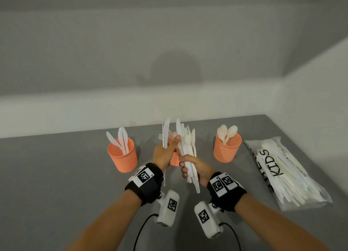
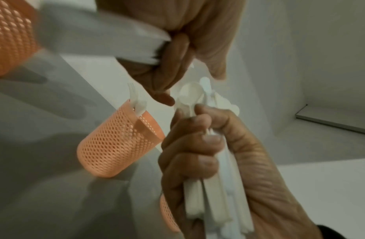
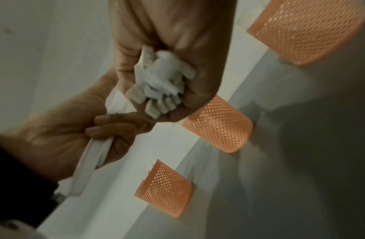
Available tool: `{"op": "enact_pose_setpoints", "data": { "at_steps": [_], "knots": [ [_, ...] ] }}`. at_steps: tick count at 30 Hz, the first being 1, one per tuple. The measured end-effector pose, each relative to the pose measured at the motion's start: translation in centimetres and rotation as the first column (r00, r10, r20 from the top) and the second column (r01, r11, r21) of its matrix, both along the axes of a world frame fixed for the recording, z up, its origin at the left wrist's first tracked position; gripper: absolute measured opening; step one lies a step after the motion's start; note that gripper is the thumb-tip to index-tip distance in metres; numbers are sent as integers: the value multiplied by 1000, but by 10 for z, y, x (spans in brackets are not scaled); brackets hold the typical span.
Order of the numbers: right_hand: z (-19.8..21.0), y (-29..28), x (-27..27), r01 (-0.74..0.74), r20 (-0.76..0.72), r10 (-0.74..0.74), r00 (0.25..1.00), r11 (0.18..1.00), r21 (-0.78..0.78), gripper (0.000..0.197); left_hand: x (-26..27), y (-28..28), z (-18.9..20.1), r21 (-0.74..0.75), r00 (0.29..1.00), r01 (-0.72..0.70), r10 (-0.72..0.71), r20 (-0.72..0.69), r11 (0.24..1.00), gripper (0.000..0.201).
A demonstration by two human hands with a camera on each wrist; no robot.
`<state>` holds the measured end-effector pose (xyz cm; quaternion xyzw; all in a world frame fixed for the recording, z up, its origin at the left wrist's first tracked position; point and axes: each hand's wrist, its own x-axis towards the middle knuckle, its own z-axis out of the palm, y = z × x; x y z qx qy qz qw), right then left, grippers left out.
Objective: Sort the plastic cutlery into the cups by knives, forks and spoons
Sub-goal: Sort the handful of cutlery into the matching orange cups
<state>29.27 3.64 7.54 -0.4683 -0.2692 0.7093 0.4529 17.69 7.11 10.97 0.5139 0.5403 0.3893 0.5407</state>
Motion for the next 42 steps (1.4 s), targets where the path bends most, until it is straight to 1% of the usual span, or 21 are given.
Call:
{"op": "enact_pose_setpoints", "data": {
  "at_steps": [3, 5, 7, 9, 11, 12, 14, 16, 18, 21, 24, 27, 30, 32, 36, 38, 41, 42],
  "knots": [
    [-2, -1, 3, 12, -37, -13, 999, 1000, -22, 6, -9, 6, 0, -38, 997, -57, 58, 49, 998, 43],
    [-5, -1, 4, 4, -14, -5, 1000, 1000, -24, 6, -13, 7, -1, -51, 994, -76, 80, 79, 996, 46],
    [-6, -1, 4, -11, 32, 11, 999, 1000, -11, 6, -15, 6, -3, -31, 995, -71, 73, 70, 997, 46],
    [-8, 0, 2, -7, 70, 6, 998, 1000, 5, 8, -13, 4, 0, -6, 997, -55, 55, 53, 998, 36],
    [-7, 0, 0, -6, 86, 5, 996, 1000, 17, 9, -11, 4, 3, 48, 997, -64, 62, 42, 997, 17],
    [-7, 1, -1, -13, 92, 11, 996, 1000, 19, 9, -9, 4, 4, 81, 996, -78, 76, 37, 994, 14],
    [-6, 1, -2, -39, 108, 37, 993, 999, 20, 9, -5, 3, 6, 111, 996, -92, 91, 11, 990, 30],
    [-4, 1, -2, -73, 117, 71, 991, 997, 14, 8, -2, 3, 8, 105, 995, -99, 98, 15, 990, 36],
    [-5, 1, 0, -89, 118, 88, 989, 996, 7, 7, -2, 8, 5, 92, 994, -103, 100, 35, 990, 30],
    [-6, 2, 2, -70, 92, 69, 993, 998, 8, 8, -3, 13, 1, 94, 993, -106, 101, 54, 990, 11],
    [-6, 4, 2, -25, 47, 24, 999, 1000, 16, 16, -3, 16, 0, 114, 987, -146, 138, 79, 983, 16],
    [-7, 6, 1, 3, 49, -4, 999, 999, 36, 17, -4, 19, -3, 81, 972, -224, 216, 94, 971, 15],
    [-7, 9, -2, -10, 89, 7, 996, 999, 43, 22, -6, 21, -14, 84, 983, -175, 171, 61, 981, 18],
    [-8, 11, -3, -11, 85, 8, 996, 999, 42, 14, -8, 20, -18, 71, 986, -153, 147, 73, 986, 24],
    [-13, 12, 1, -13, 136, 10, 991, 1000, 22, 8, -12, 23, -12, 9, 956, -222, 216, 198, 975, 31],
    [-14, 12, 3, -28, 150, 25, 988, 999, 18, 7, -13, 24, -8, 20, 958, -198, 189, 215, 980, 27],
    [-12, 14, 3, -42, 164, 38, 986, 999, 21, 6, -9, 23, 1, 61, 980, -140, 130, 152, 988, 11],
    [-11, 15, 3, -48, 170, 44, 984, 999, 20, 7, -6, 24, 2, 60, 983, -133, 124, 134, 989, 15]
  ]
}}
